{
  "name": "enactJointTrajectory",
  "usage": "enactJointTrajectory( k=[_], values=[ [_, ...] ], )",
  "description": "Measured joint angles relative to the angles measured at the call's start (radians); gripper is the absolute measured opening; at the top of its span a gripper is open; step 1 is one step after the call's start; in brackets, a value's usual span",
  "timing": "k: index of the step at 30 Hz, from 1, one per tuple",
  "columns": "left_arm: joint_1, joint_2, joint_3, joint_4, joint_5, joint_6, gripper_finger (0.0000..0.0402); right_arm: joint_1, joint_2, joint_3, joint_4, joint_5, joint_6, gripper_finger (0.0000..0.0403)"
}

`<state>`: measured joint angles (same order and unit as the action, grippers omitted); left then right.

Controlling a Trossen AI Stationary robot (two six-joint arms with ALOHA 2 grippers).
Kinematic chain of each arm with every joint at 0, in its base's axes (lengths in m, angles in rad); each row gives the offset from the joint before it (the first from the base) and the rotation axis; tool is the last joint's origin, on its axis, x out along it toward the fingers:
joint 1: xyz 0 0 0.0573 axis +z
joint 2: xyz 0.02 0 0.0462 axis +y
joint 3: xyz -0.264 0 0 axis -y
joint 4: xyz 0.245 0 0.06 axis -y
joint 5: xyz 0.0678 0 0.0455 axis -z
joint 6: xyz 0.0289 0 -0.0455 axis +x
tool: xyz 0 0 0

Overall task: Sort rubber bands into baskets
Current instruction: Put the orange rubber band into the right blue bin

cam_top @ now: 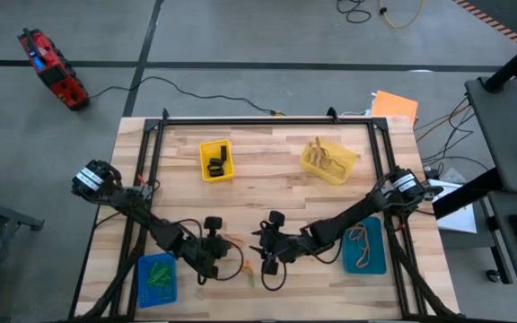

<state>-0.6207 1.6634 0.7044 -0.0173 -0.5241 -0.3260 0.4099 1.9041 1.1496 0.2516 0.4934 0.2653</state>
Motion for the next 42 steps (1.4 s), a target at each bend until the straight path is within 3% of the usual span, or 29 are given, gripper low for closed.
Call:
enactJointTrajectory(
  k=[9, 15, 19, 24, 32, 42],
  values=[
    [0.027, 0.014, -0.011, 0.000, 0.062, 0.028, 0.0076, 0.000, 0.000, 0.000, 0.000, 0.000, -0.001, 0.0187],
    [0.027, 0.042, -0.012, 0.008, 0.061, 0.031, 0.0090, 0.000, 0.000, -0.001, 0.000, 0.000, 0.003, 0.0187],
    [0.026, 0.047, -0.011, 0.009, 0.063, 0.033, 0.0071, 0.000, 0.001, -0.002, -0.001, 0.000, 0.003, 0.0187],
    [0.026, 0.047, -0.011, 0.011, 0.075, 0.050, 0.0008, 0.000, 0.001, -0.004, -0.001, 0.000, 0.004, 0.0187],
    [0.028, -0.018, -0.015, 0.036, 0.063, 0.092, 0.0000, 0.007, 0.002, -0.001, 0.004, -0.001, -0.100, 0.0187],
    [0.027, -0.107, -0.014, -0.007, 0.048, 0.105, 0.0000, 0.006, 0.002, 0.002, 0.049, 0.003, -0.105, 0.0187]
  ],
)
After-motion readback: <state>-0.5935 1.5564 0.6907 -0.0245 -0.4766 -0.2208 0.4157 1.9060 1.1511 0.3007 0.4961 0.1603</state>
